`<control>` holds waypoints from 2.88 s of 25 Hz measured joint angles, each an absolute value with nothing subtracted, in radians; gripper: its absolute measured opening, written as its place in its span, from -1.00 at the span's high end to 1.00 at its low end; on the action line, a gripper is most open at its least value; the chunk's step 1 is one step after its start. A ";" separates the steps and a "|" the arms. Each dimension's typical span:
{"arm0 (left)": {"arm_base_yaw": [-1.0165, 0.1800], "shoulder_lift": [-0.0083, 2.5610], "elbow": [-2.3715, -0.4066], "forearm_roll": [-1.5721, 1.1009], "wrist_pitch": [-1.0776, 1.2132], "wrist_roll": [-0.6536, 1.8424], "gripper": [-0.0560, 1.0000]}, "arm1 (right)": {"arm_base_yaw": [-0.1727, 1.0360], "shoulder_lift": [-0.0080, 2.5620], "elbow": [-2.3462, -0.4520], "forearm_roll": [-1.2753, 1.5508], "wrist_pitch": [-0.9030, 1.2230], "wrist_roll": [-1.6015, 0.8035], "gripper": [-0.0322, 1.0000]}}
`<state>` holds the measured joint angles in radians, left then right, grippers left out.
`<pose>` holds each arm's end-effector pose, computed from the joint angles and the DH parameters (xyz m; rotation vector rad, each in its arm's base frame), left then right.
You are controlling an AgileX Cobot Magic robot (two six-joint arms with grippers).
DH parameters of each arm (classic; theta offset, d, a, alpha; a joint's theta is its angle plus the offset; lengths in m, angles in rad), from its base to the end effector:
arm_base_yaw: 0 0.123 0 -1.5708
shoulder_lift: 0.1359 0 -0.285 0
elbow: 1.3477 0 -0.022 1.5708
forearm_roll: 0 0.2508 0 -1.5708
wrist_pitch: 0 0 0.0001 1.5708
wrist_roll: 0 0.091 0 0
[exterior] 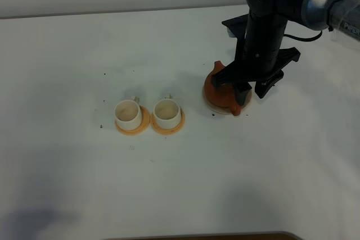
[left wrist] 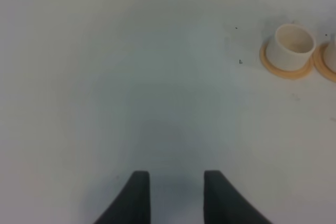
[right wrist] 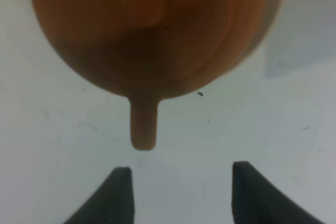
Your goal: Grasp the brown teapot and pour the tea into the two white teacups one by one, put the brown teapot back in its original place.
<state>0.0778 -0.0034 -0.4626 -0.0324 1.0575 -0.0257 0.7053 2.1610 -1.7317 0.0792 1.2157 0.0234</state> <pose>-0.0009 -0.0026 0.2671 -0.1065 2.0719 -0.0071 0.3261 0.2865 0.1820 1.0050 -2.9590 -0.1159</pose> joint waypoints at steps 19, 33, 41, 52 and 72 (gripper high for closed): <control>0.078 -0.003 -0.463 -0.032 1.057 -0.026 0.34 | 0.720 2.208 -1.733 0.071 1.138 0.000 0.07; 0.078 -0.003 -0.463 -0.032 1.057 -0.026 0.34 | 0.735 2.209 -1.733 0.014 1.126 -0.011 0.07; 0.078 -0.003 -0.463 -0.032 1.057 -0.026 0.34 | 0.736 2.219 -1.733 0.000 1.124 -0.026 0.07; 0.078 -0.003 -0.463 -0.032 1.057 -0.026 0.34 | 0.752 2.220 -1.733 -0.013 1.122 -0.029 0.42; 0.078 -0.003 -0.463 -0.032 1.057 -0.026 0.34 | 0.757 2.244 -1.813 -0.034 1.208 -0.060 0.68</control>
<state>0.0778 -0.0034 -0.4626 -0.0324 1.0575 -0.0257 0.7568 2.2441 -1.8131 -0.0343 1.2079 -0.0595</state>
